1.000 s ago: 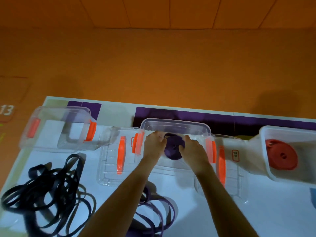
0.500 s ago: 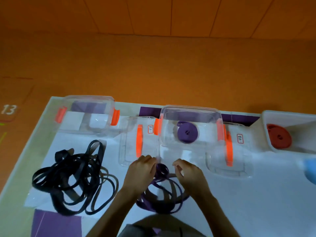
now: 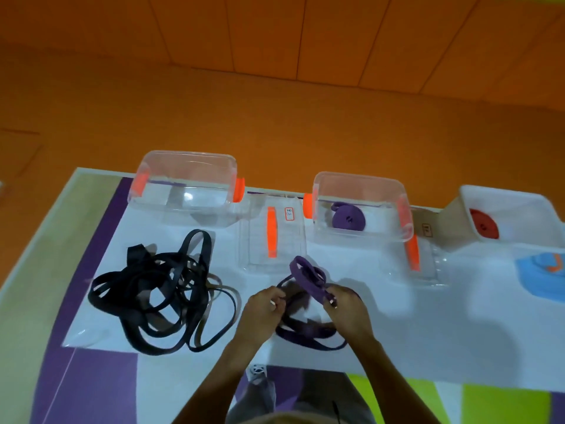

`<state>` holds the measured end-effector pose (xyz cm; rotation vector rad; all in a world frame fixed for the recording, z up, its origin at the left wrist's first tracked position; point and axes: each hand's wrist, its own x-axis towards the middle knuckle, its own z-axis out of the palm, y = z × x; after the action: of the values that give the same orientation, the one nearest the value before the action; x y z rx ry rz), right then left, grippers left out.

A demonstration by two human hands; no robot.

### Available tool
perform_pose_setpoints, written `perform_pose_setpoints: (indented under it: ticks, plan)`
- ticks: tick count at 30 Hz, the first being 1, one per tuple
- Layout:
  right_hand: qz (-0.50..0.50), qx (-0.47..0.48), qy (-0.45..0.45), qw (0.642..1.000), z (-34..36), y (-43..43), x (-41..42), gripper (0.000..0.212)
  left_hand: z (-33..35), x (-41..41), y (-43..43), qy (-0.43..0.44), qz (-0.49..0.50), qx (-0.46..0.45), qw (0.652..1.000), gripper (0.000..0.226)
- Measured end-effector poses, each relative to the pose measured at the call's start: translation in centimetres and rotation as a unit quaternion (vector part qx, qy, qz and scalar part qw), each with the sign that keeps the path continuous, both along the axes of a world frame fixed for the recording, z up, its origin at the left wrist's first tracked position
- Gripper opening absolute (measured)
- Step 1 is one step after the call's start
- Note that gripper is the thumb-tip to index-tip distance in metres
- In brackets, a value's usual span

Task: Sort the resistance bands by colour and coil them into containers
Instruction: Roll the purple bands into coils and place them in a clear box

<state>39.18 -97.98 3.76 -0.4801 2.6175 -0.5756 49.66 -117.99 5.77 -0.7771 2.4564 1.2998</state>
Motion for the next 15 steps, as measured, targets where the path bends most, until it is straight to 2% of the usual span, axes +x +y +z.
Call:
perform_pose_setpoints:
  ticks: [2, 5, 8, 10, 11, 13, 15]
  plan:
    - [0.001, -0.039, 0.030, 0.999, 1.1, 0.3, 1.2, 0.016, 0.6, -0.6, 1.1, -0.020, 0.072, 0.133, 0.988, 0.030]
    - [0.021, -0.095, 0.091, 0.991, 2.7, 0.8, 2.3, 0.015, 1.6, -2.2, 2.6, -0.053, 0.158, 0.325, 0.931, 0.056]
    - [0.067, -0.136, 0.109, 0.982, 3.5, 1.2, 2.7, 0.016, 2.4, -3.5, 4.2, -0.005, 0.237, 0.447, 0.863, 0.048]
    - [0.089, -0.149, 0.085, 0.981, 3.9, 1.5, 2.5, 0.015, 3.2, -4.2, 5.0, 0.053, 0.293, 0.456, 0.839, 0.040]
    - [0.095, -0.160, 0.064, 0.981, 3.9, 1.8, 2.4, 0.013, 3.6, -4.6, 5.3, 0.076, 0.302, 0.444, 0.840, 0.038]
    - [0.084, -0.201, -0.020, 0.976, 3.8, 2.8, 1.8, 0.013, 4.8, -5.2, 6.1, 0.101, 0.287, 0.399, 0.865, 0.037]
    - [0.013, -0.275, -0.169, 0.946, 4.2, 4.0, 1.1, 0.027, 5.8, -5.5, 7.1, 0.114, 0.250, 0.347, 0.897, 0.037]
